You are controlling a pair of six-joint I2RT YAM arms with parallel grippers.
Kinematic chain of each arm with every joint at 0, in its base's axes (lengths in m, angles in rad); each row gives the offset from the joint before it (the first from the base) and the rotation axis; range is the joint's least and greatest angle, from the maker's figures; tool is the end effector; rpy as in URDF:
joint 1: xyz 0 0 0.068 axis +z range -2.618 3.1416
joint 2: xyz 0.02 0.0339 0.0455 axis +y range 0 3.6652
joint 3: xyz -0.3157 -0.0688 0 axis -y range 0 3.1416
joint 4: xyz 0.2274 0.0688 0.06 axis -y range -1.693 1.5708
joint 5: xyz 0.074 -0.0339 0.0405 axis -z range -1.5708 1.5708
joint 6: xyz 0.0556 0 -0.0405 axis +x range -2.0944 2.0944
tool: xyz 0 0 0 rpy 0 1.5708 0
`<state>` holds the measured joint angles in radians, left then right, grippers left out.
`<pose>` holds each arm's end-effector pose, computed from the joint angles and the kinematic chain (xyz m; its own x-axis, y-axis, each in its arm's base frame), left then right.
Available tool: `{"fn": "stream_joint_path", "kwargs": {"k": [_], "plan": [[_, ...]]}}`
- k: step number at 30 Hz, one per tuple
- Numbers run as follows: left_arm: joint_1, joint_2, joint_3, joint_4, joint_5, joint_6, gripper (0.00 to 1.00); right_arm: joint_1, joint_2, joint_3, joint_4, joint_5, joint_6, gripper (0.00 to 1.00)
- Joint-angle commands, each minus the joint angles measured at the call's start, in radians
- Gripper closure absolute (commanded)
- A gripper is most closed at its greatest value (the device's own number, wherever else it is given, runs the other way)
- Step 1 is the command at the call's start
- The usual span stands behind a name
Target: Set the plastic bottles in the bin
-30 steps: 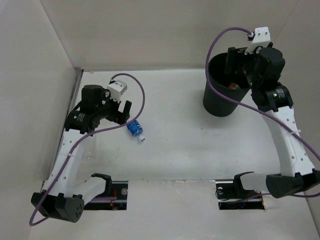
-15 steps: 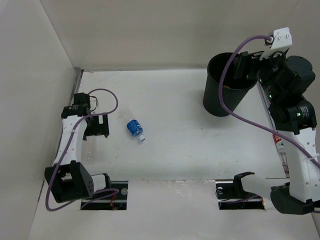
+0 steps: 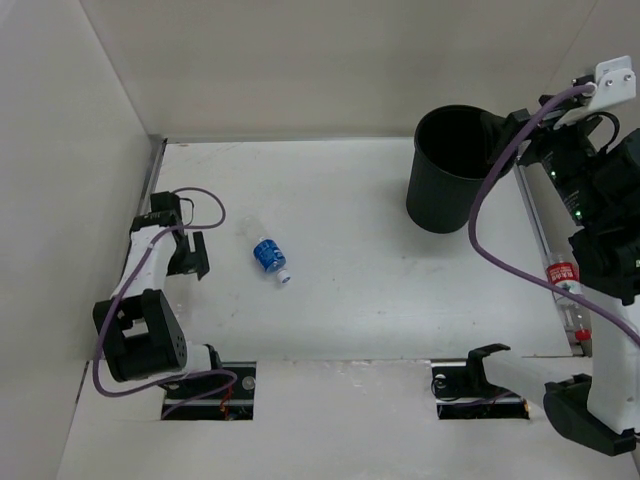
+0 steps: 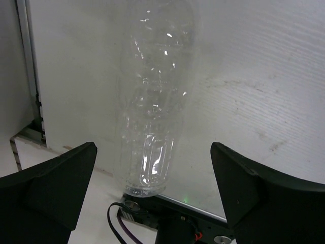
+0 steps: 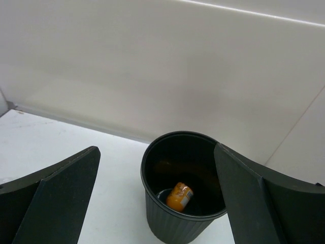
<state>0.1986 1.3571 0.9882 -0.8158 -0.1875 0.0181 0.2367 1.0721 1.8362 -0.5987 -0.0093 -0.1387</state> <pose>0.2286 0.0566 0.2768 -0.9128 -0.1656 -0.3734 -0.2462 0.9525 0.1795 0.1161 0.0285 0.6127 0.1922 -0.0959 -0.9767 -0.2189 0.9659 -0.1379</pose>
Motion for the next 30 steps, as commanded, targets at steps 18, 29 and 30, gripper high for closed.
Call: {"fn": "stream_joint_path", "kwargs": {"k": [18, 29, 30], "plan": [[-0.001, 0.209, 0.07, 0.023, -0.008, -0.006, 0.66, 0.006, 0.118, 0.282, -0.042, -0.038, 0.021, 0.0], [-0.374, 0.229, 0.885, -0.181, 0.6, -0.046, 0.81, -0.033, 0.235, 0.104, -0.138, -0.389, 0.246, 0.0], [-0.414, 0.243, 0.959, -0.169, 0.655, -0.061, 0.81, -0.046, 0.244, 0.104, -0.13, -0.452, 0.273, 0.0]]}}
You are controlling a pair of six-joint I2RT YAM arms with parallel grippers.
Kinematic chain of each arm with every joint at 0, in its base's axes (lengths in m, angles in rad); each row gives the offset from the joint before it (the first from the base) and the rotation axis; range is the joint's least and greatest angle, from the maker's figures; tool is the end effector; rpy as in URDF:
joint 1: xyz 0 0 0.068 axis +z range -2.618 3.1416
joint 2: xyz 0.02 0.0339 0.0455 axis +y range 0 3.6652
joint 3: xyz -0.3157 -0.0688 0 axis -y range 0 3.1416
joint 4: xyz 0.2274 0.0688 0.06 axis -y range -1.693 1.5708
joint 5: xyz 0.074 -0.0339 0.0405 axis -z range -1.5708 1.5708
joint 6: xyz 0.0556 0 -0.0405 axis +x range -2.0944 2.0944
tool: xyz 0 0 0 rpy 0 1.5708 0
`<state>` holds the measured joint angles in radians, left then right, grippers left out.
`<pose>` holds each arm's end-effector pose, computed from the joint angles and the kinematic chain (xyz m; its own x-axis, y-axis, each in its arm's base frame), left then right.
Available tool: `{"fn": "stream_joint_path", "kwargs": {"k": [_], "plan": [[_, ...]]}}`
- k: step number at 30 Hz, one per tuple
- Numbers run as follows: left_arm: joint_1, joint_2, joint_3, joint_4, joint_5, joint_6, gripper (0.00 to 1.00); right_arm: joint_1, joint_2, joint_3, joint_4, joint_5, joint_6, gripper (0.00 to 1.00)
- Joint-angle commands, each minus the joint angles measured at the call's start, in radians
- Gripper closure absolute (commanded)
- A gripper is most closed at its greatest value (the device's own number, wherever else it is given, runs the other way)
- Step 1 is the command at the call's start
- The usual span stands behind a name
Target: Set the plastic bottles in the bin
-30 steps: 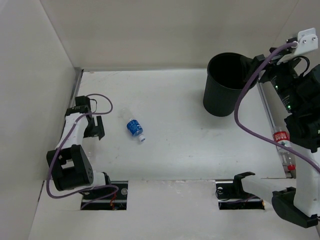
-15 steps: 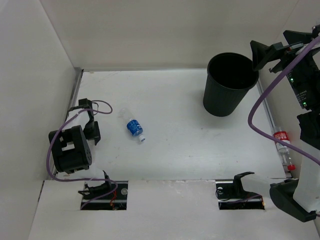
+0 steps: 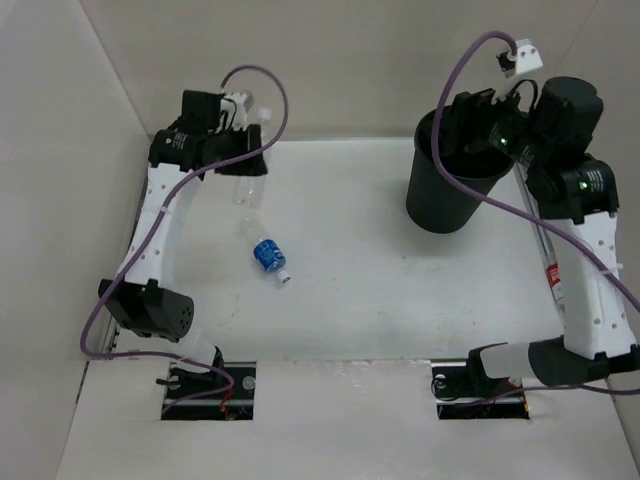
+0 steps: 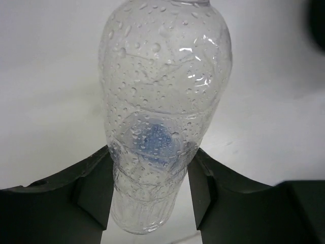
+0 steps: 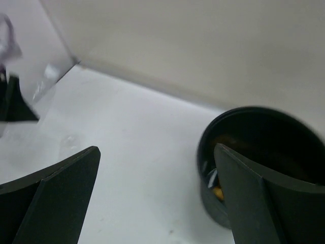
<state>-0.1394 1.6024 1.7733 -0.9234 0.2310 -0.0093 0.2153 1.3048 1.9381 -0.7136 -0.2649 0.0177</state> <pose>0.3323 -0.0595 0.4393 -0.6796 0.0862 -0.7285 0.2945 0.9416 -0.1633 0.2040 0.0595 0.5908 -0.0865 -0.0014 -0.9962 -0.4597 0.8872 0.0386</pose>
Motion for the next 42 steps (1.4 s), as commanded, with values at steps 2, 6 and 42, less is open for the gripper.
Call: {"fn": "stream_joint_path", "kwargs": {"k": [2, 6, 42], "plan": [[-0.155, 0.016, 0.265, -0.007, 0.347, -0.066, 0.81, -0.055, 0.027, 0.002, 0.017, -0.342, 0.187, 0.0], [-0.329, 0.06, 0.368, 0.119, 0.499, -0.121, 0.81, -0.122, 0.05, 0.004, 0.109, -0.587, 0.321, 0.0], [-0.558, 0.261, 0.497, 0.673, 0.642, -0.363, 0.82, -0.227, -0.015, -0.087, 0.364, -0.64, 0.521, 0.0]]}}
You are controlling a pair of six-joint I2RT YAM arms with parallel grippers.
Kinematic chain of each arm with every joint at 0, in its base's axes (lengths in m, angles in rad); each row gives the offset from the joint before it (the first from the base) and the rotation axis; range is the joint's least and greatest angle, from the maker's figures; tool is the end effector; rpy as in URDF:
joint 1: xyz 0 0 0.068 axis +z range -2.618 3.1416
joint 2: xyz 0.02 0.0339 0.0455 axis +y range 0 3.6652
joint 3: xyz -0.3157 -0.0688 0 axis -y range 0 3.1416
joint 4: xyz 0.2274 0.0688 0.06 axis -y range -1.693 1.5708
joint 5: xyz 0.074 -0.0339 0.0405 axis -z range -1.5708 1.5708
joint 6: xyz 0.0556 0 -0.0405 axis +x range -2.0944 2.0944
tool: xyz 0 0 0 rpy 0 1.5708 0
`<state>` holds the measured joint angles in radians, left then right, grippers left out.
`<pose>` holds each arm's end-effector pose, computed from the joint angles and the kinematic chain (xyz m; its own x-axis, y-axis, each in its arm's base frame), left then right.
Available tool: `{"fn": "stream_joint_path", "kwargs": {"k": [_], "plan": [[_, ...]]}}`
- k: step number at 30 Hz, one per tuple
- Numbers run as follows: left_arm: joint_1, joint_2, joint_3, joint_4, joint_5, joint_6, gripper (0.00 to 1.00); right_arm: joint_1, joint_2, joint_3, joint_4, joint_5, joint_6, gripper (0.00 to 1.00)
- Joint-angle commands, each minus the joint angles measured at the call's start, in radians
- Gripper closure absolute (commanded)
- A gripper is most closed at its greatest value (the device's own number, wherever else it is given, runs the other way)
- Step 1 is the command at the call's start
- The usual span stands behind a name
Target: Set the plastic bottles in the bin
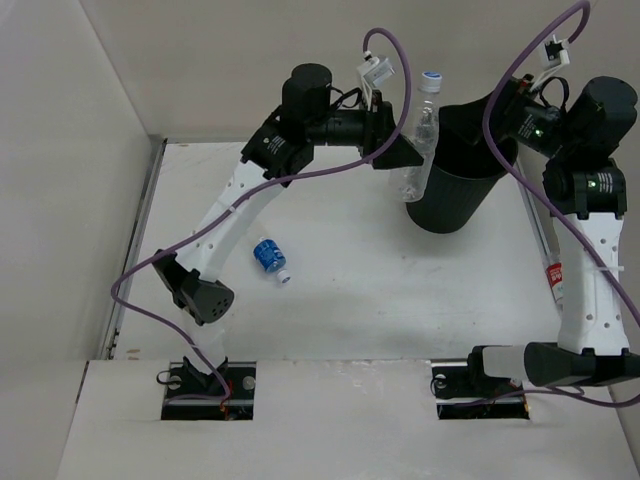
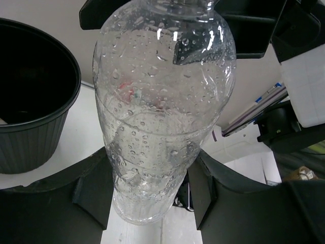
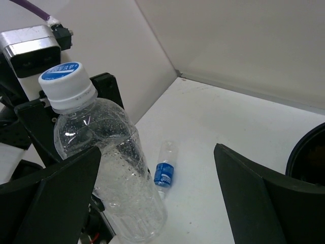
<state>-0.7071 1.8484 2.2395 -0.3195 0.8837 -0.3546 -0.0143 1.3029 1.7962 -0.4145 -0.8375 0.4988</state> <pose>0.2784 -0.2944 0.5671 -0.2956 -0.0371 -0.9546 0.9551 -0.0337 -0.2945 0.2197 0.0382 0.5872 -0.2806 0.3242 -0.9034 -0.6796 0.5975 0.4255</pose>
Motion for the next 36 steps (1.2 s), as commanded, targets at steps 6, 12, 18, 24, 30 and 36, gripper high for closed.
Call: {"fn": "stream_joint_path", "kwargs": {"k": [6, 12, 18, 24, 30, 36], "plan": [[0.071, 0.018, 0.02, 0.073, -0.002, -0.017, 0.82, -0.051, -0.028, 0.072, 0.062, 0.072, 0.047, 0.0], [0.097, 0.043, 0.052, 0.083, -0.002, -0.018, 0.82, -0.007, -0.033, 0.04, 0.071, -0.029, 0.055, 0.0], [0.056, 0.049, 0.083, 0.085, -0.002, -0.026, 0.82, 0.072, -0.01, 0.011, 0.016, 0.031, -0.037, 0.0], [0.01, 0.037, 0.074, 0.085, -0.003, -0.034, 0.82, 0.128, 0.024, 0.012, 0.005, 0.067, -0.088, 0.0], [-0.035, 0.026, 0.055, 0.082, -0.005, -0.037, 0.81, 0.165, 0.05, 0.02, -0.021, 0.1, -0.144, 0.0], [-0.027, 0.012, 0.017, 0.076, -0.04, -0.026, 0.15, 0.201, 0.05, 0.034, -0.047, 0.158, -0.19, 1.0]]}}
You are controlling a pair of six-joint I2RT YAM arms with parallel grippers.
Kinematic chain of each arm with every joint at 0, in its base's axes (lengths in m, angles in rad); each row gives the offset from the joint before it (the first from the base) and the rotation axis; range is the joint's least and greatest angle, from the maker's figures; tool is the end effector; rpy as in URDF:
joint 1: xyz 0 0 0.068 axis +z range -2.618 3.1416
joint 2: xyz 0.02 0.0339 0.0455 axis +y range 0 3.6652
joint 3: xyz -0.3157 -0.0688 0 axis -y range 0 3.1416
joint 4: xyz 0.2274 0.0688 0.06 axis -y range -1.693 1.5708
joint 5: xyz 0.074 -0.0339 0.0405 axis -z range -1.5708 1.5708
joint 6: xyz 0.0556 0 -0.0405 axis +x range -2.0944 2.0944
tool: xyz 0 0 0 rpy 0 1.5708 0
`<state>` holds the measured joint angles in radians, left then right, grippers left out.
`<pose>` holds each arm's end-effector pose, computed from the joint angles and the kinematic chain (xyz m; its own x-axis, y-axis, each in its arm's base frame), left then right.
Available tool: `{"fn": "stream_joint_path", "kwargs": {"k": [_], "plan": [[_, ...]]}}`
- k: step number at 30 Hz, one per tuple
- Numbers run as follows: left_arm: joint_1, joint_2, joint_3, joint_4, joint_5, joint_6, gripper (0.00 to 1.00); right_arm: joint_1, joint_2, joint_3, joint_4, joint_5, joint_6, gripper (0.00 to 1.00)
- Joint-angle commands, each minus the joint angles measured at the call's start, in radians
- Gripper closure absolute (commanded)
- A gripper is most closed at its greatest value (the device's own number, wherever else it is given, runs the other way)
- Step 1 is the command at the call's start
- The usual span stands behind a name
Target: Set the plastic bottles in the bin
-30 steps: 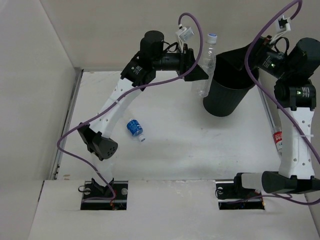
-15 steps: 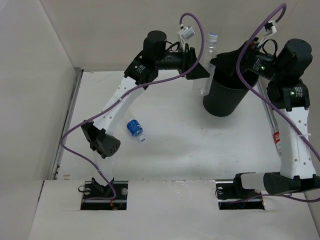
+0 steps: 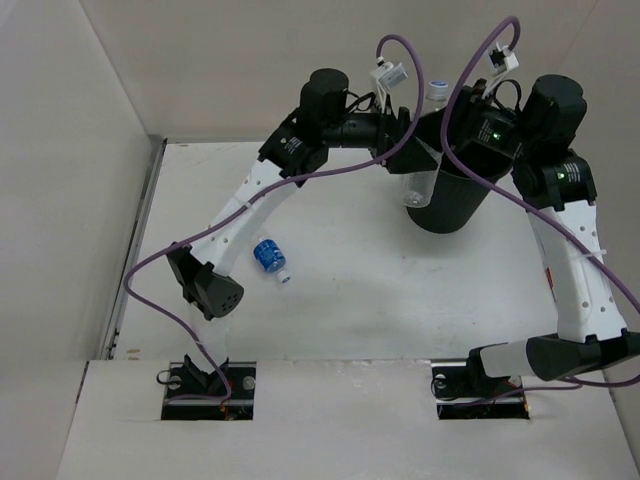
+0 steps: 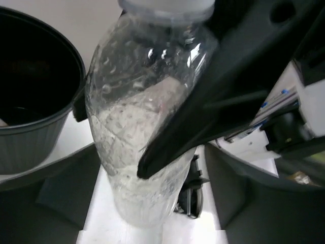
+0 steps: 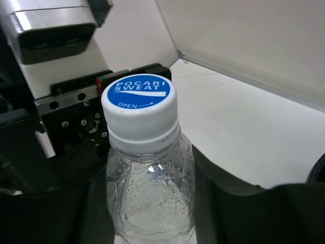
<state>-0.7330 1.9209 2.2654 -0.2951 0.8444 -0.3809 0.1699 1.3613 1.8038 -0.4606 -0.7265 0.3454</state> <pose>0.2939 -0.3205 0.5488 -0.3374 -0.0284 -0.9409 0.9413 -0.0178 -0.3370 0.2399 0.0786 0.5718 -0.2812 0.2085 -0.9367 -0.7288 0.5886 0.3498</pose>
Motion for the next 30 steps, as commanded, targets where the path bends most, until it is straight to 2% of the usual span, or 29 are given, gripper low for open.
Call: {"fn": "stream_joint_path", "kwargs": {"k": [1, 2, 7, 13, 17, 20, 21, 22, 23, 24, 25, 26, 30], "plan": [[0.01, -0.066, -0.015, 0.045, -0.013, 0.004, 0.05, 0.016, -0.008, 0.031, -0.01, 0.062, -0.055, 1.0], [0.023, -0.074, -0.026, 0.044, -0.014, 0.01, 0.0, 0.016, -0.01, 0.035, -0.019, 0.081, -0.075, 1.0], [0.166, -0.132, -0.099, -0.028, -0.016, 0.097, 0.0, -0.023, 0.024, 0.077, -0.013, 0.248, -0.198, 1.0], [0.384, -0.232, -0.245, -0.243, -0.05, 0.431, 0.0, -0.102, 0.139, 0.166, 0.057, 0.499, -0.263, 1.0], [0.45, -0.336, -0.403, -0.308, -0.122, 0.661, 0.0, -0.099, 0.182, 0.144, 0.167, 0.792, -0.339, 1.0], [0.452, -0.427, -0.522, -0.317, -0.169, 0.775, 0.0, -0.063, 0.22, 0.115, 0.207, 0.973, -0.411, 1.0], [0.444, -0.456, -0.555, -0.319, -0.183, 0.804, 0.0, -0.057, 0.234, 0.105, 0.218, 1.022, -0.431, 0.97], [0.433, -0.483, -0.581, -0.319, -0.198, 0.836, 0.0, -0.056, 0.249, 0.095, 0.22, 1.053, -0.44, 0.84], [0.419, -0.508, -0.605, -0.319, -0.22, 0.861, 0.0, -0.051, 0.262, 0.088, 0.218, 1.064, -0.442, 0.62], [0.404, -0.528, -0.625, -0.32, -0.241, 0.884, 0.0, -0.051, 0.265, 0.078, 0.217, 1.058, -0.438, 0.38], [0.389, -0.546, -0.642, -0.325, -0.264, 0.907, 0.0, -0.051, 0.263, 0.068, 0.214, 1.041, -0.425, 0.05], [0.375, -0.562, -0.662, -0.331, -0.289, 0.931, 0.0, -0.051, 0.259, 0.065, 0.208, 1.015, -0.412, 0.0], [0.337, -0.57, -0.719, -0.366, -0.416, 0.999, 0.0, -0.042, 0.219, 0.087, 0.157, 0.926, -0.367, 0.0]]}}
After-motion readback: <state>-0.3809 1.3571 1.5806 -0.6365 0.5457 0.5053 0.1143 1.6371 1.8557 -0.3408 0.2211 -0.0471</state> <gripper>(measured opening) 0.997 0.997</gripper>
